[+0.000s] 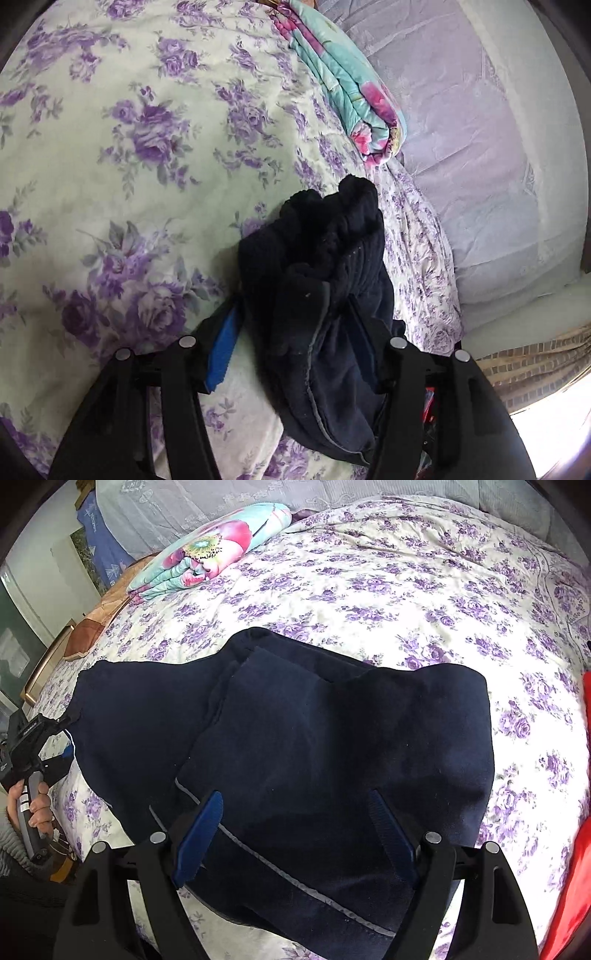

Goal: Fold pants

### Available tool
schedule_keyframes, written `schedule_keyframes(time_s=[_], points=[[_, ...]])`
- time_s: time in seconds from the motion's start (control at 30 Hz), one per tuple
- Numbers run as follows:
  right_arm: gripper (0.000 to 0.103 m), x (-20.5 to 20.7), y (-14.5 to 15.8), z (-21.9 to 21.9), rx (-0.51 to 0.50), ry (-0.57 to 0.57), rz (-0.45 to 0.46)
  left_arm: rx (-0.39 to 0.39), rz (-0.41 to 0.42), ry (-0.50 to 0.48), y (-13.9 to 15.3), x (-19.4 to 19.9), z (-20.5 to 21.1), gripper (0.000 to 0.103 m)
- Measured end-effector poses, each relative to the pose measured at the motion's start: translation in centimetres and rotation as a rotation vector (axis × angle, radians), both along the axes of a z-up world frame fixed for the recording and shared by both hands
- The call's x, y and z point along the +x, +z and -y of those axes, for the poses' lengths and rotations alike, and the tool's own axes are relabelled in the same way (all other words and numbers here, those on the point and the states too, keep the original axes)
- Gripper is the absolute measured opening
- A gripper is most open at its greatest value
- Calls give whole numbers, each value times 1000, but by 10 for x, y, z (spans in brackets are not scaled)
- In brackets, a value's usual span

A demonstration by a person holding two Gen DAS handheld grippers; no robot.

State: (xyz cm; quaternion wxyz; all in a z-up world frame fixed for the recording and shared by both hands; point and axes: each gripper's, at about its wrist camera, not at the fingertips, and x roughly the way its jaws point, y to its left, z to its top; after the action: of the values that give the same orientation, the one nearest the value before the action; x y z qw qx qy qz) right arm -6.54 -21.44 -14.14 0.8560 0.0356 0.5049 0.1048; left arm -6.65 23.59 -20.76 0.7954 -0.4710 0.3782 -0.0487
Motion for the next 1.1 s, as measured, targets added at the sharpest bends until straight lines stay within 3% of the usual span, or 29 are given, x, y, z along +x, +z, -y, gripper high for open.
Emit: schedule_keyframes(time_s=[0.07,0.2,0.27,0.3,0.33,0.37,0.43,0.47,0.6,0.73,0.83,0.87,1.0,1.1], points=[[82,1,1,-1,-4,0,0,32,11,5,2,2,5,57],[82,1,3,-2,-8,6,0,70,41,21,8,16,13,75],[82,0,6,-3,-15,11,10,89,40,13,11,26,18,77],[82,-1,9,-3,-16,13,18,107,33,1,13,29,20,75],[82,-1,11,-3,-16,12,29,120,28,-1,15,29,20,64],[82,-2,14,-2,-15,10,39,112,32,-4,16,28,18,59],[82,-1,18,0,-10,-3,55,65,49,-8,17,23,10,38],[82,0,19,0,-6,-9,61,49,59,-13,20,20,7,35],[82,4,20,-2,-35,-28,91,112,82,-48,45,15,16,32],[82,15,12,-11,-150,-26,112,175,132,-90,80,16,32,31],[84,33,-26,-19,-250,9,-19,238,180,-143,110,14,50,31],[86,34,-32,-21,-264,12,-5,258,195,-162,120,15,57,31],[88,35,-29,-14,-217,16,1,332,267,-244,158,16,91,30],[87,26,-12,3,-107,5,38,377,325,-317,182,18,125,30]])
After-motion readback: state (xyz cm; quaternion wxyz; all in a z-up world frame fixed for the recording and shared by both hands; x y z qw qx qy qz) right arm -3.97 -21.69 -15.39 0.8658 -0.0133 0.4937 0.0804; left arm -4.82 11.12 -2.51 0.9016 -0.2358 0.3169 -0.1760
